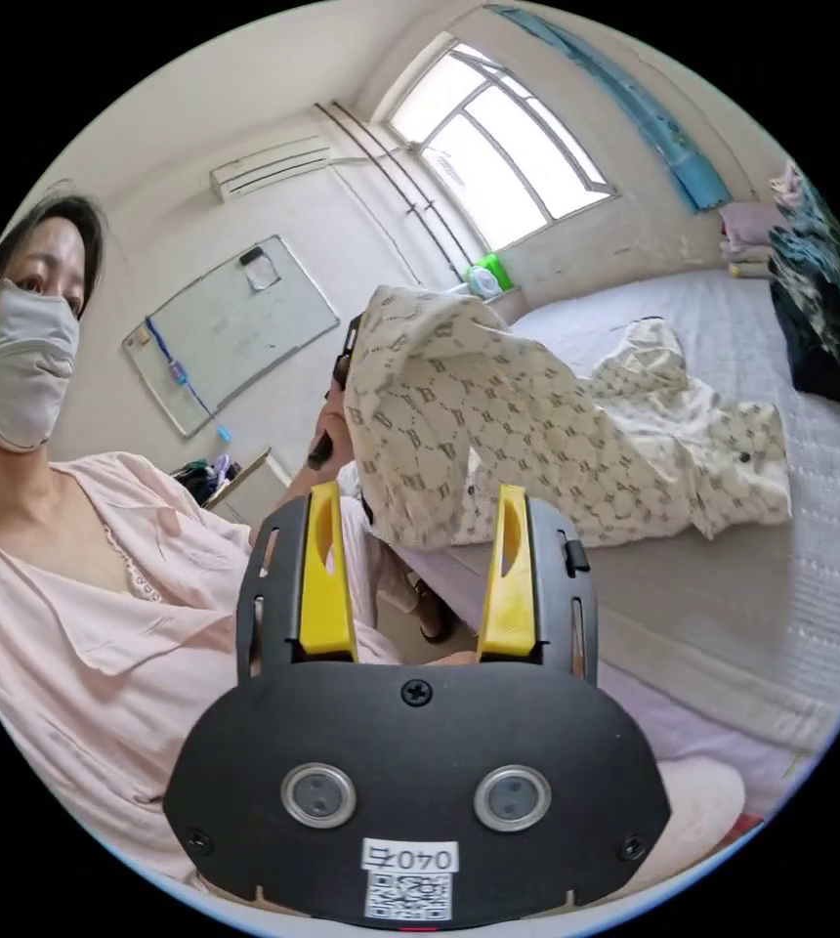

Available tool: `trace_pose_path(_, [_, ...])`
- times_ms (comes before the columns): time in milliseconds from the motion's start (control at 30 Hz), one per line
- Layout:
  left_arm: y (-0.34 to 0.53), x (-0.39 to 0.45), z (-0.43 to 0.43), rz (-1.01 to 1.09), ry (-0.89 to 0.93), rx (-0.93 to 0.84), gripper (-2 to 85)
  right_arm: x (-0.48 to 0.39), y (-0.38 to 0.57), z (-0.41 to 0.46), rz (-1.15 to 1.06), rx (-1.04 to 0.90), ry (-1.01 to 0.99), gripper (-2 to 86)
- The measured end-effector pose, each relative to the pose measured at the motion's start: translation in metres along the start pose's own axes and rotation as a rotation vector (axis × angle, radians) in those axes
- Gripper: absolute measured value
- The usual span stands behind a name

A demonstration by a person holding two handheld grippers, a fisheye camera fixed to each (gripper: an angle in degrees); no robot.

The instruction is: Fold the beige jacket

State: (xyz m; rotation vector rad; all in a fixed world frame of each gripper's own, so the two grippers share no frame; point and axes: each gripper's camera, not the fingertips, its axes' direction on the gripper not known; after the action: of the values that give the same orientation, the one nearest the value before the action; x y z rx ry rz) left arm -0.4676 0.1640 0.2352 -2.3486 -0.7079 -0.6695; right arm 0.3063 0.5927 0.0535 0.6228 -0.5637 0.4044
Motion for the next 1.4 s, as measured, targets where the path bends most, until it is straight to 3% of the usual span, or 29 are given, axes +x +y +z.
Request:
trace_pose_path(33, [0.005,0.001,0.003,-0.008,-0.003,-0.004,-0.9,-0.004,-0.007,0.003,-0.058,-0.022,-0.062,2.4])
trace_pose_path(133, [0.018,0.004,0.006,-0.046,-0.012,-0.055,-1.0,-0.032,-0.017,-0.019,-0.204,-0.133,-0.233,-0.3])
trace_pose_path(233, [0.049,0.026,0.025,0.064,-0.110,-0.399,-0.6,-0.071,-0.021,-0.091,-0.377,-0.056,-0.492,-0.8])
trace_pose_path(300, [0.086,0.048,0.041,0.187,-0.132,-0.615,-0.9,-0.089,-0.023,-0.125,-0.411,-0.041,-0.502,-0.9])
trace_pose_path(367, [0.134,0.099,0.057,0.485,-0.281,-0.782,-1.0,-0.103,-0.023,-0.145,-0.444,-0.046,-0.509,-1.0])
trace_pose_path(400, [0.144,0.113,0.059,0.580,-0.359,-0.784,-0.9,-0.110,-0.022,-0.153,-0.441,-0.051,-0.490,-1.0])
trace_pose_path(467, [0.163,0.159,0.061,0.902,-0.768,-0.577,-0.9,-0.116,-0.021,-0.158,-0.419,-0.050,-0.469,-1.0])
trace_pose_path(567, [0.155,0.156,0.081,1.020,-1.178,-0.267,-0.9,-0.123,-0.019,-0.160,-0.381,-0.021,-0.487,-1.0])
trace_pose_path(700, [0.136,0.082,0.122,0.818,-1.097,-0.328,-1.0,-0.144,-0.010,-0.165,-0.385,0.016,-0.473,-0.9])
trace_pose_path(733, [0.144,0.053,0.144,0.766,-1.037,-0.437,-1.0,-0.150,-0.006,-0.165,-0.385,0.023,-0.459,-0.9])
trace_pose_path(767, [0.162,0.021,0.174,0.715,-0.920,-0.696,-1.0,-0.153,-0.004,-0.164,-0.380,0.023,-0.452,-0.9])
trace_pose_path(800, [0.174,0.007,0.187,0.693,-0.866,-0.842,-0.9,-0.156,-0.002,-0.160,-0.348,0.009,-0.410,-0.9])
trace_pose_path(833, [0.195,-0.011,0.203,0.705,-0.879,-0.983,-0.9,-0.156,-0.002,-0.152,-0.298,-0.027,-0.330,-0.9])
trace_pose_path(867, [0.207,-0.016,0.206,0.757,-0.951,-0.982,-0.9,-0.155,-0.003,-0.148,-0.282,-0.037,-0.311,-0.9])
trace_pose_path(1000, [0.188,-0.020,0.180,0.682,-1.021,-0.745,-0.9,-0.132,-0.033,-0.134,-0.231,0.060,-0.453,-0.9])
trace_pose_path(1100, [0.168,-0.045,0.152,0.418,-0.907,-0.651,-0.9,-0.088,-0.104,-0.104,-0.170,0.143,-0.446,-0.5])
trace_pose_path(1167, [0.160,-0.063,0.120,0.218,-0.780,-0.487,-0.9,-0.050,-0.158,-0.065,-0.106,0.140,-0.416,0.2])
trace_pose_path(1267, [0.157,-0.091,0.079,-0.002,-0.588,-0.285,-1.0,0.028,-0.235,0.025,0.096,0.007,-0.278,12.1])
trace_pose_path(1300, [0.159,-0.096,0.075,-0.027,-0.569,-0.270,-1.0,0.051,-0.254,0.065,0.159,-0.155,-0.190,20.0])
trace_pose_path(1333, [0.162,-0.103,0.068,-0.060,-0.578,-0.257,-0.9,0.064,-0.260,0.094,0.185,-0.273,-0.138,20.4])
trace_pose_path(1400, [0.169,-0.101,0.062,-0.062,-0.648,-0.246,-0.6,0.060,-0.255,0.107,0.155,-0.306,-0.085,20.5])
